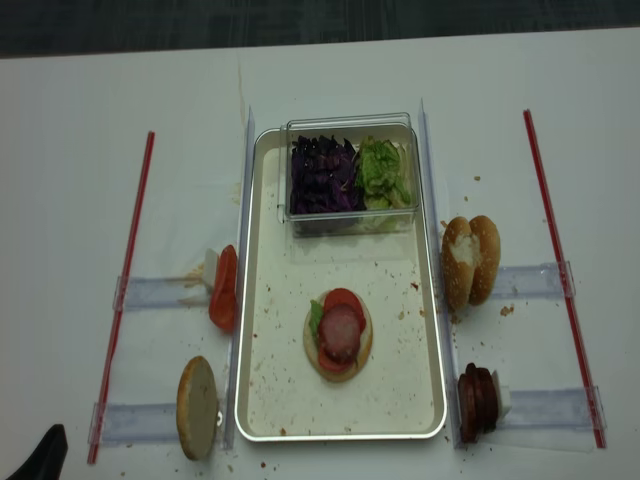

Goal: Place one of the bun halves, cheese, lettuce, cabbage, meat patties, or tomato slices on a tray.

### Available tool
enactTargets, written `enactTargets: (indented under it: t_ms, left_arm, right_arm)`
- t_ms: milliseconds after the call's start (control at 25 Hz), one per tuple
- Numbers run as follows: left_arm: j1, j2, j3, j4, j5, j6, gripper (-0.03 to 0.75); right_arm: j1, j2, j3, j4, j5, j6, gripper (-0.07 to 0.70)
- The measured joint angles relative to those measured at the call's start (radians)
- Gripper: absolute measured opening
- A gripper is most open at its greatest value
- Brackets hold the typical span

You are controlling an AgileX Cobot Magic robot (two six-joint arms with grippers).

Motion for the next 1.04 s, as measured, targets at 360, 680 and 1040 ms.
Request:
enactTargets:
  t_ms: [360,680,1040]
  left_arm:
    - [0.000,0.000,0.000,0.000,0.000,0.000,0.670]
    - [0.000,0.000,0.000,0.000,0.000,0.000,0.670]
    - [0.000,0.000,0.000,0.000,0.000,0.000,0.670]
  right_arm:
    - [0.000,0.000,0.000,0.000,0.000,0.000,0.608]
    - [0.000,0.000,0.000,0.000,0.000,0.000,0.607]
    - [0.000,0.000,0.000,0.000,0.000,0.000,0.607]
